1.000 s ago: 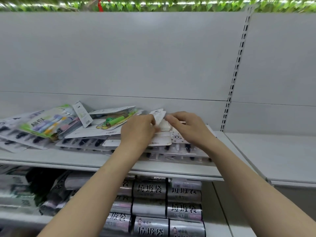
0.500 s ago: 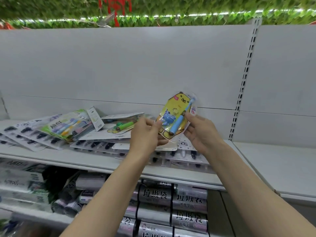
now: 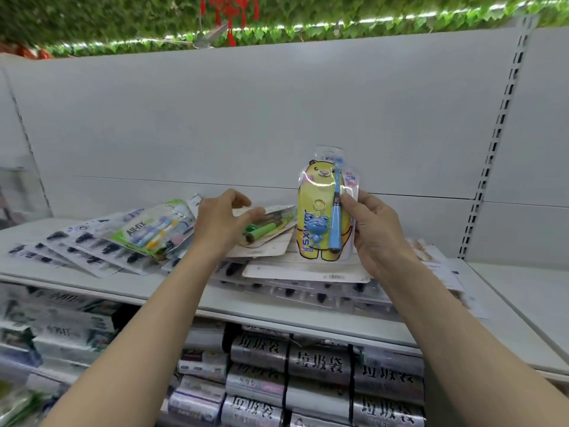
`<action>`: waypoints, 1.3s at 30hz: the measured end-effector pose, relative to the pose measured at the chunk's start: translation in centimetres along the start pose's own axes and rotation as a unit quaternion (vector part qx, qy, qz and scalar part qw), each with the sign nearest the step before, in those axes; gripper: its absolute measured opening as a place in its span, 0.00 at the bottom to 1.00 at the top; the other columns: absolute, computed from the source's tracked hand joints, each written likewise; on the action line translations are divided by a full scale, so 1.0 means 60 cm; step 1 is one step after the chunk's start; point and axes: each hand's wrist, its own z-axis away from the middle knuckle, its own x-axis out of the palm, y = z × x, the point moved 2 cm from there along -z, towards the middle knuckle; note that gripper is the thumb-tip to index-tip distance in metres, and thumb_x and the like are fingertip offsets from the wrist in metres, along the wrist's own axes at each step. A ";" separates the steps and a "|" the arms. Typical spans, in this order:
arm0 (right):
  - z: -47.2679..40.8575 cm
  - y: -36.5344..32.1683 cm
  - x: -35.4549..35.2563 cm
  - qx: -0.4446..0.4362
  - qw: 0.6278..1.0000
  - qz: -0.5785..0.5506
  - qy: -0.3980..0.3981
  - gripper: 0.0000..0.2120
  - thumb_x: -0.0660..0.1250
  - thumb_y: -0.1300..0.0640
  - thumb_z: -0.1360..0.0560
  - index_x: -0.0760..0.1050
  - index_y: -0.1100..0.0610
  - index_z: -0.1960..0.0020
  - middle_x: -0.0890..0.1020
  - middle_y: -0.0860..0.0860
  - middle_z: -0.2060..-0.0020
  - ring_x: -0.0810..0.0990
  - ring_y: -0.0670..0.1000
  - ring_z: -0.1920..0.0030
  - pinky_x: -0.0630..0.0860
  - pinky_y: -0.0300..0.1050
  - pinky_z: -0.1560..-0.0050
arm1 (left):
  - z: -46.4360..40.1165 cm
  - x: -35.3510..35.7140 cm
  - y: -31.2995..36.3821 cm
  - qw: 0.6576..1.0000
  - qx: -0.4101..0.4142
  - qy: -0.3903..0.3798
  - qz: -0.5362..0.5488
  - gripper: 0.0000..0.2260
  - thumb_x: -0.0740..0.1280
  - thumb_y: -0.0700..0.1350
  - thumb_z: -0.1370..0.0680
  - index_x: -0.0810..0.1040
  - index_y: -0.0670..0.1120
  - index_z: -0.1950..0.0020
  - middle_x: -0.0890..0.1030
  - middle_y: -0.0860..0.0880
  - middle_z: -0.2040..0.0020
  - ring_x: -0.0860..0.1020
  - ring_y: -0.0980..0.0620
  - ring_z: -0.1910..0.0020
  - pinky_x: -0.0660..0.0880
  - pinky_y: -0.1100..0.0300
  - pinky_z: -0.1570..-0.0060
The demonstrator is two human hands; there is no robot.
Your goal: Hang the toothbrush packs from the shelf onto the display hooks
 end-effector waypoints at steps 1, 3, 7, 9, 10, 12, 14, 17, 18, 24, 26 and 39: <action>-0.003 0.001 0.005 -0.005 1.000 0.008 -0.001 0.08 0.69 0.58 0.21 0.80 0.58 0.43 0.87 0.53 0.53 0.87 0.53 0.55 0.83 0.48 0.54 | -0.014 0.002 -0.007 1.000 0.001 -0.022 -0.005 0.15 0.75 0.60 0.30 0.79 0.54 0.50 0.82 0.52 0.47 0.76 0.52 0.40 0.73 0.55 0.41; -0.010 0.002 0.014 -0.015 1.000 0.026 -0.002 0.09 0.69 0.57 0.21 0.81 0.58 0.42 0.87 0.54 0.52 0.87 0.54 0.52 0.83 0.51 0.50 | -0.041 0.005 -0.015 0.998 0.006 -0.064 -0.027 0.15 0.76 0.61 0.32 0.79 0.57 0.51 0.81 0.51 0.45 0.75 0.52 0.39 0.74 0.53 0.40; -0.020 0.002 0.026 -0.029 0.998 0.049 0.001 0.10 0.69 0.57 0.21 0.81 0.59 0.41 0.87 0.56 0.51 0.86 0.57 0.50 0.82 0.55 0.46 | -0.083 0.016 -0.022 0.985 0.034 -0.151 -0.070 0.16 0.80 0.57 0.34 0.81 0.55 0.52 0.82 0.51 0.47 0.78 0.54 0.43 0.74 0.56 0.44; -0.025 0.005 0.027 -0.035 0.998 0.059 0.014 0.09 0.69 0.57 0.21 0.81 0.59 0.43 0.87 0.57 0.51 0.86 0.58 0.50 0.81 0.58 0.44 | -0.095 0.024 -0.025 0.982 0.047 -0.171 -0.064 0.16 0.81 0.55 0.35 0.82 0.54 0.53 0.82 0.52 0.48 0.79 0.55 0.46 0.75 0.57 0.45; -0.027 0.007 0.027 -0.038 0.997 0.061 0.020 0.09 0.70 0.57 0.21 0.81 0.59 0.43 0.87 0.57 0.51 0.86 0.59 0.49 0.81 0.59 0.44 | -0.099 0.027 -0.026 0.981 0.055 -0.177 -0.061 0.15 0.81 0.54 0.35 0.82 0.53 0.53 0.83 0.52 0.49 0.79 0.55 0.46 0.75 0.57 0.45; -0.029 0.008 0.028 -0.043 0.997 0.063 0.031 0.10 0.70 0.57 0.22 0.81 0.59 0.43 0.86 0.58 0.51 0.85 0.61 0.47 0.81 0.58 0.44 | -0.107 0.033 -0.027 0.978 0.070 -0.185 -0.064 0.15 0.81 0.53 0.34 0.83 0.51 0.53 0.83 0.54 0.51 0.79 0.57 0.48 0.75 0.58 0.46; -0.029 0.006 0.030 -0.048 0.996 0.060 0.043 0.10 0.70 0.57 0.22 0.81 0.60 0.43 0.86 0.58 0.50 0.85 0.61 0.47 0.82 0.56 0.45 | -0.114 0.037 -0.029 0.975 0.085 -0.190 -0.072 0.13 0.81 0.51 0.34 0.82 0.51 0.53 0.82 0.55 0.52 0.78 0.57 0.48 0.74 0.59 0.47; -0.025 0.003 0.030 -0.057 0.995 0.059 0.057 0.10 0.71 0.57 0.22 0.81 0.59 0.43 0.86 0.59 0.50 0.86 0.59 0.49 0.82 0.52 0.49 | -0.124 0.041 -0.034 0.971 0.102 -0.201 -0.075 0.12 0.81 0.49 0.34 0.82 0.52 0.55 0.82 0.55 0.53 0.78 0.57 0.50 0.75 0.59 0.48; -0.022 0.003 0.029 -0.061 0.994 0.061 0.060 0.11 0.71 0.57 0.23 0.81 0.60 0.43 0.86 0.59 0.50 0.86 0.59 0.50 0.83 0.51 0.50 | -0.128 0.042 -0.035 0.971 0.106 -0.203 -0.074 0.10 0.80 0.48 0.33 0.83 0.51 0.56 0.82 0.55 0.54 0.79 0.56 0.50 0.76 0.57 0.48; 0.002 -0.009 0.026 -0.077 0.992 0.073 0.068 0.12 0.70 0.56 0.22 0.81 0.61 0.42 0.87 0.56 0.52 0.86 0.51 0.55 0.82 0.43 0.59 | -0.152 0.018 -0.021 0.985 0.160 -0.066 -0.022 0.03 0.73 0.44 0.25 0.83 0.50 0.59 0.83 0.56 0.60 0.80 0.53 0.54 0.77 0.50 0.49; 0.012 -0.017 0.025 -0.083 0.993 0.055 0.067 0.10 0.69 0.57 0.22 0.81 0.61 0.43 0.87 0.55 0.52 0.86 0.50 0.55 0.83 0.43 0.58 | -0.150 -0.002 0.004 0.983 0.180 -0.003 0.038 0.03 0.72 0.45 0.24 0.84 0.48 0.57 0.82 0.56 0.61 0.80 0.55 0.56 0.77 0.54 0.50; 0.119 -0.045 0.050 -0.082 0.995 -0.017 0.058 0.05 0.67 0.59 0.20 0.80 0.60 0.48 0.87 0.55 0.56 0.86 0.52 0.58 0.85 0.50 0.56 | 0.000 -0.104 0.123 0.954 0.086 0.019 0.287 0.06 0.69 0.49 0.21 0.77 0.48 0.53 0.83 0.48 0.63 0.81 0.51 0.66 0.83 0.45 0.62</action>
